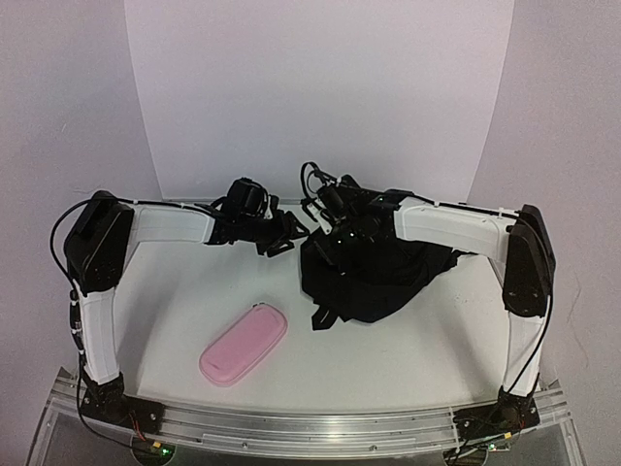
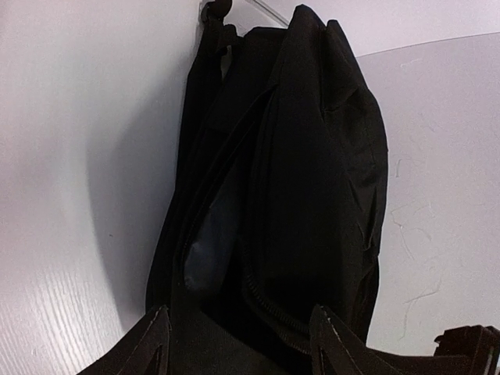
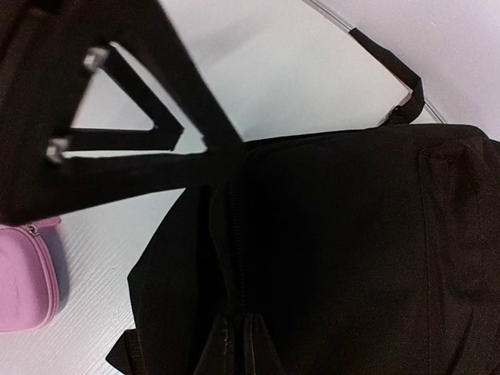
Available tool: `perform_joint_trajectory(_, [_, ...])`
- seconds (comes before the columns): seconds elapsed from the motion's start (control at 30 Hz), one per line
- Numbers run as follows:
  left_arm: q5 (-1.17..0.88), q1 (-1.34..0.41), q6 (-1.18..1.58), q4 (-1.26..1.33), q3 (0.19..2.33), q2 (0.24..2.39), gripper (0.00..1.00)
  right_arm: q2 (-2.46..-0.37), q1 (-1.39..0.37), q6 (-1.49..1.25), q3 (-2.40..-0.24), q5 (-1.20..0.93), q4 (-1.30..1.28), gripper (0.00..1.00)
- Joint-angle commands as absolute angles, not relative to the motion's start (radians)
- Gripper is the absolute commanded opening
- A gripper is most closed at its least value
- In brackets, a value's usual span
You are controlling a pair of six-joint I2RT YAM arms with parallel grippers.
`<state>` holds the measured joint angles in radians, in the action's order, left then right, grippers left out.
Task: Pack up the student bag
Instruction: Adjust the student bag at the center of the board.
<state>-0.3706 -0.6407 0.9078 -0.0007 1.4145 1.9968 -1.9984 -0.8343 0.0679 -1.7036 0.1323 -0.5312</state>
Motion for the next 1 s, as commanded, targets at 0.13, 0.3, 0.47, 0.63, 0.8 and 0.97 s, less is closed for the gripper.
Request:
perform_joint_trajectory(0.13, [-0.322,-0.685,0.881,-0.134,1.518,2.071,0.59,-1.954,-0.812,0.039,-1.678,0.123,-0.529,0.0])
perform_joint_trajectory(0.3, [-0.289,-0.691,0.932,-0.056,1.422,2.033,0.57,-1.938,-0.78,0.012,-1.641,0.128,-0.527,0.0])
perform_joint_trajectory(0.47, [-0.285,-0.701,0.929,-0.029,1.399,2.008,0.58,-1.919,-0.756,-0.039,-1.629,0.086,-0.519,0.0])
perform_joint_trajectory(0.63, [-0.311,-0.705,0.927,-0.063,1.45,2.052,0.54,-1.915,-0.756,-0.034,-1.625,0.041,-0.517,0.0])
perform_joint_trajectory(0.8, [-0.328,-0.704,0.923,-0.057,1.453,2.038,0.3,-1.936,-0.757,-0.008,-1.609,-0.045,-0.518,0.0])
perform_joint_trajectory(0.97, [-0.331,-0.705,0.902,-0.041,1.428,1.973,0.0,-1.995,-0.756,-0.008,-1.608,-0.149,-0.535,0.0])
